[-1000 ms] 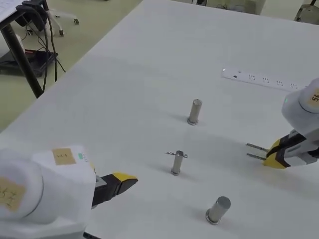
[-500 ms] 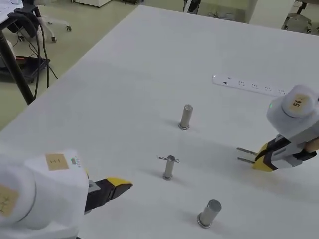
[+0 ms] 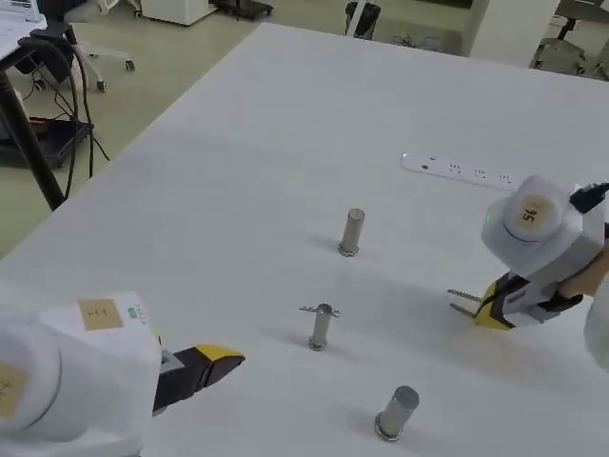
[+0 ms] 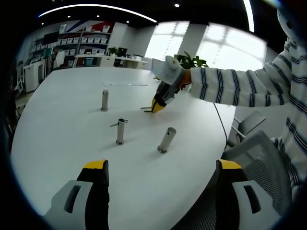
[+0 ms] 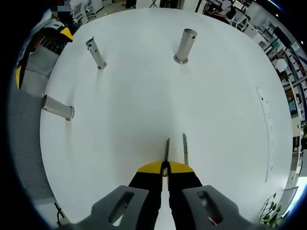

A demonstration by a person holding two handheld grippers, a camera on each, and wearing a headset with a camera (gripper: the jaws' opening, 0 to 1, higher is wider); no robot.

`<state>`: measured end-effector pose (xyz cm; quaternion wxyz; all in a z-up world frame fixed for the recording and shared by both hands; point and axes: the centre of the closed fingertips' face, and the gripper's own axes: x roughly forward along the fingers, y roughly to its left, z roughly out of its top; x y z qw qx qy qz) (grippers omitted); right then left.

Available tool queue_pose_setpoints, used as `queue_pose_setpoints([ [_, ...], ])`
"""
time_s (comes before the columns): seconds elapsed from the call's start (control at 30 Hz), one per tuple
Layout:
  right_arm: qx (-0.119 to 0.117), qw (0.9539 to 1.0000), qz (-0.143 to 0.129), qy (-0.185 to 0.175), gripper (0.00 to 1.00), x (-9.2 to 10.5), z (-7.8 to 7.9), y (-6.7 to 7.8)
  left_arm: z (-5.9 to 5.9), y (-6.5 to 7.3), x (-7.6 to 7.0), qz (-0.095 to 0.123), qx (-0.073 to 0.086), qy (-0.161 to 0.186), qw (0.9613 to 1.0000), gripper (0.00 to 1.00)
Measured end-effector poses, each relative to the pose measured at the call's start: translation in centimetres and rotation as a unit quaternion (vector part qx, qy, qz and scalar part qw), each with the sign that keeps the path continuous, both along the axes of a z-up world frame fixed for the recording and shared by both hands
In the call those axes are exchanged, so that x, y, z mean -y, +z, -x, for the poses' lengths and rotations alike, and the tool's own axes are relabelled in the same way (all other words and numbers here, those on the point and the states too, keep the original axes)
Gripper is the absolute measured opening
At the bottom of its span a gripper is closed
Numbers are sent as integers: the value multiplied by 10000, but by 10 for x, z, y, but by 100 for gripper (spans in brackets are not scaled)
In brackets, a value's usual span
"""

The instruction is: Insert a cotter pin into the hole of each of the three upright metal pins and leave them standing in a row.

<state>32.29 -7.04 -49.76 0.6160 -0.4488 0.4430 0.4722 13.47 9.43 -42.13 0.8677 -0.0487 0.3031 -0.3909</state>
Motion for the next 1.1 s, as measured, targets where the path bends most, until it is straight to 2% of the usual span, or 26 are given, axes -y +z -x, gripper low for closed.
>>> queue_pose_setpoints([
  [0.3,22,9999,97,75,0,2,-4,-1,3,2,1,-2,29,-14,10000,90],
  [0.43,20,9999,138,1,0,2,-5,-1,3,3,0,-12,51,-12,10000,90],
  [0.67,-52,9997,-36,-242,0,3,-6,-1,4,4,1,-12,73,-18,10000,90],
  [0.77,-148,9987,-189,-459,0,4,-6,0,4,4,1,1,78,-6,10000,90],
  [1.1,-140,9991,-300,-277,0,2,-4,0,5,6,1,9,132,-3,9999,90],
])
